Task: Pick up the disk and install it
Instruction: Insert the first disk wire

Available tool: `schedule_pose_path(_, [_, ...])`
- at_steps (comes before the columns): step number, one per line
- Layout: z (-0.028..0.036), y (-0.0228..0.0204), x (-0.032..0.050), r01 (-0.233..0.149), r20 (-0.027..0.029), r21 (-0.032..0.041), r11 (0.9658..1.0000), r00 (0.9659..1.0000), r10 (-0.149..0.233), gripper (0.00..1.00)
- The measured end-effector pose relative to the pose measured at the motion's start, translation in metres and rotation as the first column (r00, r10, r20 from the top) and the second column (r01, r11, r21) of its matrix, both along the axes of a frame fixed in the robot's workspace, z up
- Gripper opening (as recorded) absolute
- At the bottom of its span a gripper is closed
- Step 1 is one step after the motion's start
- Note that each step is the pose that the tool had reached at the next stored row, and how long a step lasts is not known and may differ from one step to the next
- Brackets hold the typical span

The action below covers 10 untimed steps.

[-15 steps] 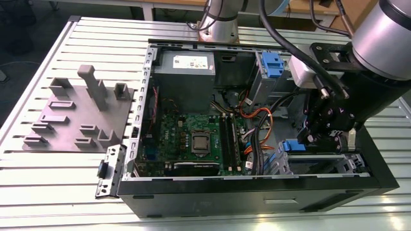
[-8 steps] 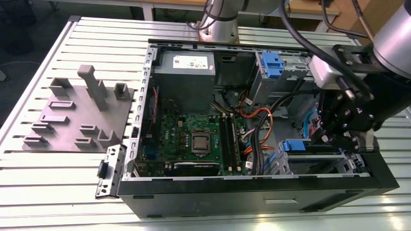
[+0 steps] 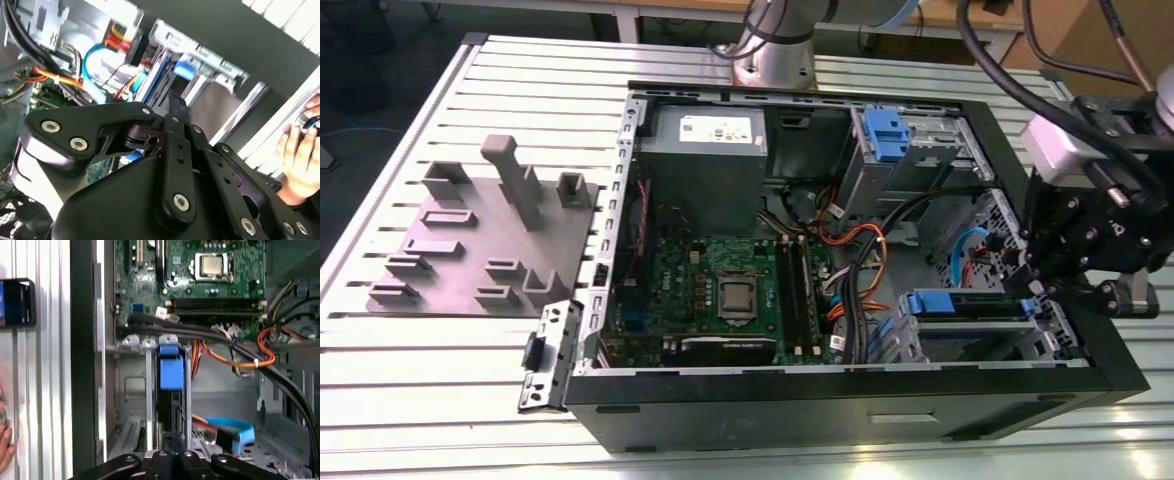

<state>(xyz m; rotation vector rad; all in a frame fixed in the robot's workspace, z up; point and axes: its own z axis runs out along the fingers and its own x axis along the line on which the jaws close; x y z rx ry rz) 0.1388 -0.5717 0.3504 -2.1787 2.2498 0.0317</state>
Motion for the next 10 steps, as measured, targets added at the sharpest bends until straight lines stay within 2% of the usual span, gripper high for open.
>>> schedule_pose_path(3, [0.0000,0.0001,0.0060,0.000,-0.0006,-0.0001,1.0000,1.0000,0.000,0.11])
schedule_pose_path(10, [0.0000,0.0000,0.0067,0.000,-0.0006,-0.0001,1.0000,1.0000,0.000,0.11])
